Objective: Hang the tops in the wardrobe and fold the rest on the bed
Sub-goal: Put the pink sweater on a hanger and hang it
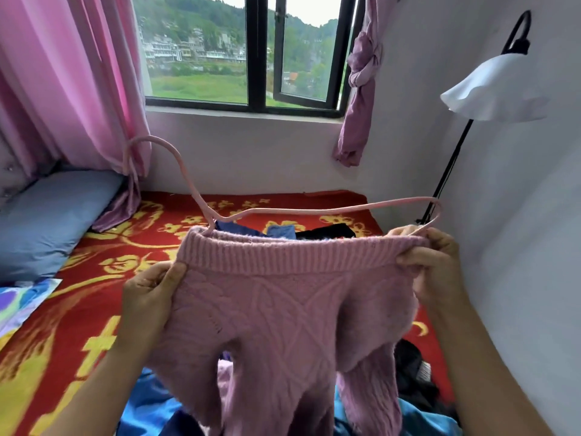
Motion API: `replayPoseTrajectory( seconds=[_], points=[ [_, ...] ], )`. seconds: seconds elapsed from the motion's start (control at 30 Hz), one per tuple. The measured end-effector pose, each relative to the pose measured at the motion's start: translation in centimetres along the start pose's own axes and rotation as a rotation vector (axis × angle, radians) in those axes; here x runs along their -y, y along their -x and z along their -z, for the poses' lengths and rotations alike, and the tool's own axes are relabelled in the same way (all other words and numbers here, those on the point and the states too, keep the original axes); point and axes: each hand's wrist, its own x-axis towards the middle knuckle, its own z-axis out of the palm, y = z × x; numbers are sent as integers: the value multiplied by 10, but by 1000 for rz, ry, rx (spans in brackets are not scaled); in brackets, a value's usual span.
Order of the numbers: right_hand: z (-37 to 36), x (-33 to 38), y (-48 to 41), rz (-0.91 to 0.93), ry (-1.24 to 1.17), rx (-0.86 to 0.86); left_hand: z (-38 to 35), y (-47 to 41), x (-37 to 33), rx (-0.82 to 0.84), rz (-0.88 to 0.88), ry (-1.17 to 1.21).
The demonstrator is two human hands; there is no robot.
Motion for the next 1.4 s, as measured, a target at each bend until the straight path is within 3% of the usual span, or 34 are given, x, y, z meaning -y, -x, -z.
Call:
replayPoseTrajectory(
  seconds=[0.23, 0.43, 0.53, 0.63, 0.83, 0.93, 1.1, 1.17, 1.4],
  points=[
    [-44, 13, 0, 6, -311, -172, -5, -1, 10, 32, 11, -10],
    [-56, 10, -16, -31, -103, -539, -6, 3, 9, 44, -12, 80],
    [-54, 0, -19, -33, -51, -583, -6, 10, 6, 83, -28, 82],
    [-50, -12, -18, 14, 0, -534, -3, 11, 2, 95, -55, 55],
    [-45, -51, 22, 24, 504, -398, 11, -1, -18, 57, -282, -202],
    [-42, -58, 50, 26, 481, -304, 17, -6, -24, 33, -425, -405],
    [-36, -23, 55, 297, 251, -242, 34, -19, 0, -102, -652, -844],
    [-33, -10, 52, 381, 153, -225, 42, -19, 14, -79, -709, -951],
    [-33, 4, 28, 490, 486, 40, 21, -9, 6, -2, -852, -944]
  ],
)
